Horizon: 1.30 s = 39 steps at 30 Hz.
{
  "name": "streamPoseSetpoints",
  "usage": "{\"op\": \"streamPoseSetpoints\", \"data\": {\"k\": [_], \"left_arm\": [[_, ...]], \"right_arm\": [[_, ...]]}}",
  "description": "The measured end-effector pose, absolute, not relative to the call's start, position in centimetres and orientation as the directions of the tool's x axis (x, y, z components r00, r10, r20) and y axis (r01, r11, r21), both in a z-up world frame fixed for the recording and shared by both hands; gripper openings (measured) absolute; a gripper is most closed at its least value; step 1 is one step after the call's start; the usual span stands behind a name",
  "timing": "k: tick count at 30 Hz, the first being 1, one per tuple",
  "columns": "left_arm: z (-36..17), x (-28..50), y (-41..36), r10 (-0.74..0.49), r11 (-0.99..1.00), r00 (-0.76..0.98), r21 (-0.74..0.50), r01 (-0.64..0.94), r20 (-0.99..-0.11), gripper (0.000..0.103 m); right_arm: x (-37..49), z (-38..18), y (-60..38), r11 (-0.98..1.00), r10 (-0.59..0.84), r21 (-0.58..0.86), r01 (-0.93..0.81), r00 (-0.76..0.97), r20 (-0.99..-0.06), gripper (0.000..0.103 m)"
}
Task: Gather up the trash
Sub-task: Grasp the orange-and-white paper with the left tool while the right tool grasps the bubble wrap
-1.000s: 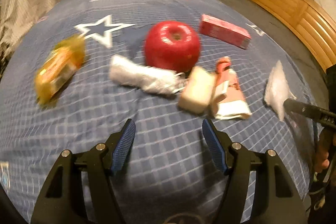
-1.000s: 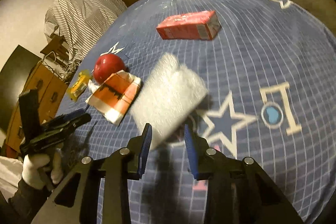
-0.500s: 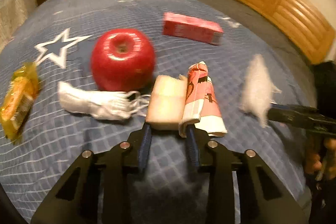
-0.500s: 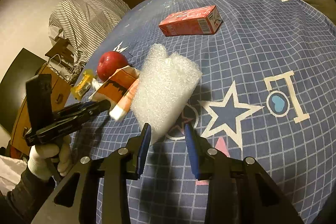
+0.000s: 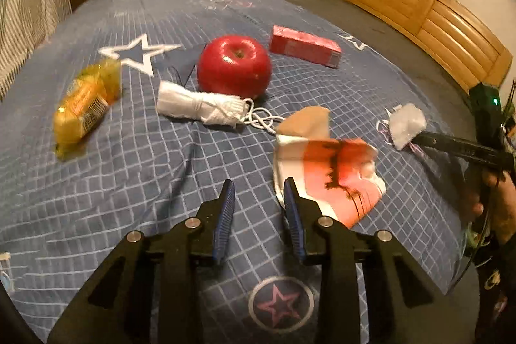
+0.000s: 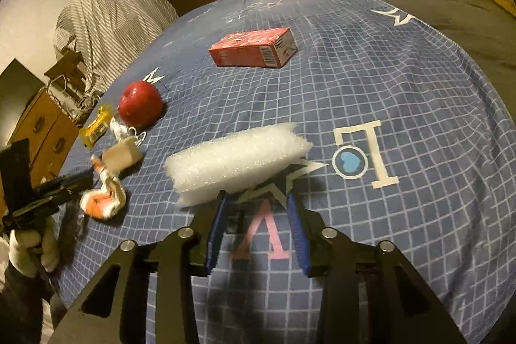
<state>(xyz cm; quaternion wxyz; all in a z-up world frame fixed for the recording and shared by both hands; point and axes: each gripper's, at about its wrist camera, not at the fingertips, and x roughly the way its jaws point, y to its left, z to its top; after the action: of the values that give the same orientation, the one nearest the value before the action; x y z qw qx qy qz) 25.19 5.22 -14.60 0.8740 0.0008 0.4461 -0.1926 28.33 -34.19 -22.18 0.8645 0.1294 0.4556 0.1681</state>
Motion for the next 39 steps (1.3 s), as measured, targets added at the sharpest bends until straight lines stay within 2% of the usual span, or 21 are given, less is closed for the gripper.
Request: {"op": "streamPoseSetpoints", "data": {"k": [3, 7, 10, 12, 16, 19, 24, 28, 31, 33, 37, 39], "left_arm": [[-14.2, 24.3, 4.2, -0.350, 0.911, 0.516, -0.155, 0.383, -0.782, 0.040], [-14.3, 23.3, 3.0, -0.380, 0.889, 0.491, -0.163, 0.428, -0.784, 0.045], [-14.4, 23.4, 4.7, -0.445, 0.878, 0.479, -0.264, 0.400, -0.757, 0.045], [-14.5, 23.4, 5.4, -0.460, 0.878, 0.487, -0.298, 0.374, -0.743, 0.045], [-14.8, 24.3, 6.7, -0.439, 0.897, 0.522, -0.328, 0.295, -0.731, 0.045], [-15.1, 25.2, 7.5, -0.426, 0.904, 0.538, -0.354, 0.237, -0.727, 0.045], [-15.2, 26.0, 8.2, -0.409, 0.911, 0.551, -0.361, 0.199, -0.727, 0.045], [-15.4, 26.6, 9.2, -0.415, 0.905, 0.559, -0.390, 0.172, -0.718, 0.045], [-15.7, 26.5, 8.8, -0.434, 0.898, 0.543, -0.392, 0.199, -0.719, 0.045], [-15.7, 26.3, 8.2, -0.441, 0.897, 0.531, -0.380, 0.227, -0.723, 0.045], [-16.0, 26.2, 7.4, -0.454, 0.891, 0.507, -0.377, 0.252, -0.733, 0.045], [-16.3, 26.4, 6.6, -0.470, 0.882, 0.476, -0.375, 0.284, -0.743, 0.051]], "right_arm": [[27.7, -21.9, -34.0, 0.913, 0.408, 0.348, -0.213, 0.510, -0.757, 0.055], [26.2, -21.3, -33.8, 0.921, 0.384, 0.281, -0.270, 0.506, -0.773, 0.059], [24.9, -20.7, -33.5, 0.910, 0.401, 0.270, -0.313, 0.507, -0.763, 0.059], [24.3, -20.5, -33.8, 0.890, 0.455, 0.347, -0.298, 0.503, -0.735, 0.059], [23.8, -21.4, -32.0, 0.690, 0.707, 0.684, -0.236, 0.424, -0.566, 0.058], [24.4, -23.0, -28.4, 0.546, 0.809, 0.823, -0.155, 0.352, -0.471, 0.054], [25.8, -22.9, -25.5, 0.560, 0.773, 0.825, -0.074, 0.405, -0.489, 0.054], [26.4, -22.1, -23.4, 0.590, 0.754, 0.804, -0.073, 0.406, -0.516, 0.054], [27.0, -22.4, -21.7, 0.626, 0.722, 0.778, -0.059, 0.420, -0.549, 0.053], [27.3, -22.5, -21.2, 0.645, 0.697, 0.762, -0.045, 0.444, -0.563, 0.049], [28.0, -23.1, -21.4, 0.583, 0.693, 0.812, 0.034, 0.501, -0.519, 0.046], [28.2, -23.0, -21.2, 0.572, 0.701, 0.820, 0.028, 0.502, -0.507, 0.046]]}}
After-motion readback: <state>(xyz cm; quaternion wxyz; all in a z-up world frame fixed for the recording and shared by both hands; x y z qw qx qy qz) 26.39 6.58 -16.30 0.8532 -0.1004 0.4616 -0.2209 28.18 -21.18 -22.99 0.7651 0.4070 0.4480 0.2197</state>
